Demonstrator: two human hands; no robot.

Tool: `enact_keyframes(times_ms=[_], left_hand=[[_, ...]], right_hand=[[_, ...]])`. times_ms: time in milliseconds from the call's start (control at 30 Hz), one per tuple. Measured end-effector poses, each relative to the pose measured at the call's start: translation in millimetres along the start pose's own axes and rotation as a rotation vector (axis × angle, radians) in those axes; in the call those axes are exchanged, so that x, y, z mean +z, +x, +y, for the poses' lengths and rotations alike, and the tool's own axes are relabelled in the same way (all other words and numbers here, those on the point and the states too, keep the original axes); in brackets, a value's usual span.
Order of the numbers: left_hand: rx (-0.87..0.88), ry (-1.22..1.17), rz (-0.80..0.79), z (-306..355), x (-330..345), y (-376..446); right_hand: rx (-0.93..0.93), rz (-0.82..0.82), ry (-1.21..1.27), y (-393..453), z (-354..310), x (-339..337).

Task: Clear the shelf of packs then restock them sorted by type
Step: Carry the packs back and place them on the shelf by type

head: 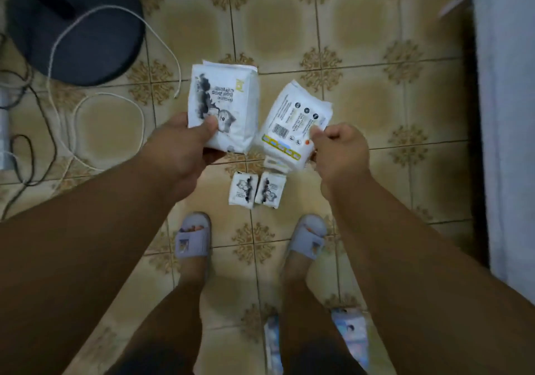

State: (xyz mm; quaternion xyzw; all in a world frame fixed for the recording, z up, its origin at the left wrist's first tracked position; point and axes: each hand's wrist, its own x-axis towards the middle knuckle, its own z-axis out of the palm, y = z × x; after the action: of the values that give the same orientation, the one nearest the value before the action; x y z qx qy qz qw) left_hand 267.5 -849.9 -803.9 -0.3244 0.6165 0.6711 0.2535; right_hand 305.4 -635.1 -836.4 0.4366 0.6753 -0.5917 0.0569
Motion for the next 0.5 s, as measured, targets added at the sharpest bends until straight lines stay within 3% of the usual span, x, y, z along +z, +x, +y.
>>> enact_keyframes(times_ms=[133,267,500], left_hand=[[0.103,0.053,-0.024,110,41,-108],[0.186,0.145,-0.242,188,85,-187],[0.356,0.354,-0.514,293,134,-236]], right_hand=[[0.021,-0.125,0.185,-66,-134,-92],[-0.092,-0.206,0.248,-123,-240,-163],[-0.266,0.051,0.469,-196,-344,-208]])
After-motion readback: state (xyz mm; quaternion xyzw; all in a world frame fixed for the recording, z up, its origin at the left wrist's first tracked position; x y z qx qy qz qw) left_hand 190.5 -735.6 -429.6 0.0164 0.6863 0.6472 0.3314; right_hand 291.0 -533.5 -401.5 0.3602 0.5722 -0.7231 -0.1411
